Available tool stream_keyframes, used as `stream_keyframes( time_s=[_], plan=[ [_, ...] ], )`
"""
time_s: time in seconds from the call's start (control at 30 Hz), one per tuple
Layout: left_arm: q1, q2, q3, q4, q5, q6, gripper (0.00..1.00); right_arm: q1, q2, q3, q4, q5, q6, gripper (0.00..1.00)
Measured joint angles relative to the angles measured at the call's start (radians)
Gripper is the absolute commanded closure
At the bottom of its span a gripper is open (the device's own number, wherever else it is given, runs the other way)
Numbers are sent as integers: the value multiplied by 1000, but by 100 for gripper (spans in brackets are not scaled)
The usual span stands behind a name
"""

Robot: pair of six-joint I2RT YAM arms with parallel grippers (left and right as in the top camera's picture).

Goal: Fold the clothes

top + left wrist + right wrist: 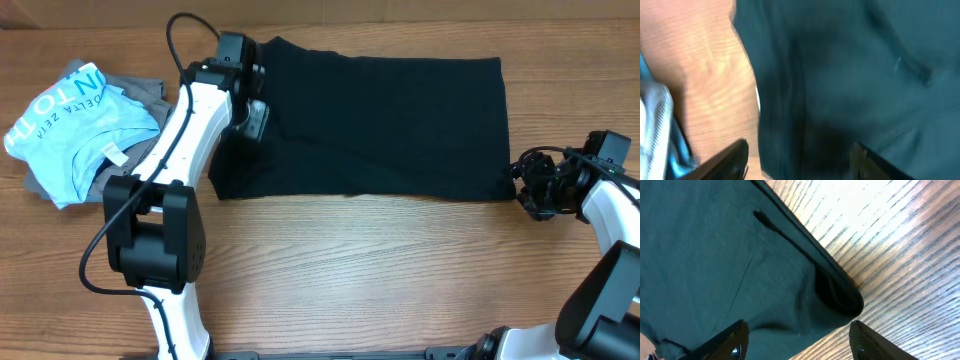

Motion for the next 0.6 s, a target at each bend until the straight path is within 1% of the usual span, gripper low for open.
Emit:
stream_keyframes(
  time_s=[0.07,0.1,0.17,0.3,0.4,0.5,0.57,0.6],
  plan=[
    [17,0,0,-109,18,-30,37,0,0,0,-3,4,0,32],
    [30,0,0,-144,34,-42,38,0,0,0,-4,4,0,32],
    [61,0,-3,-175,71,-50,38,0,0,0,-5,4,0,32],
    [128,0,-58,-146,164,-50,40,0,0,0,-5,6,0,32],
    [171,0,-141,-91,274,-42,40,0,0,0,-6,6,0,32],
    [183,0,-194,-52,375,-20,41,0,0,0,-6,6,0,32],
    [182,1,-209,-31,425,-12,49,0,0,0,-5,6,0,32],
    [182,1,-213,-23,444,-8,57,0,0,0,-5,6,0,32]
  ],
)
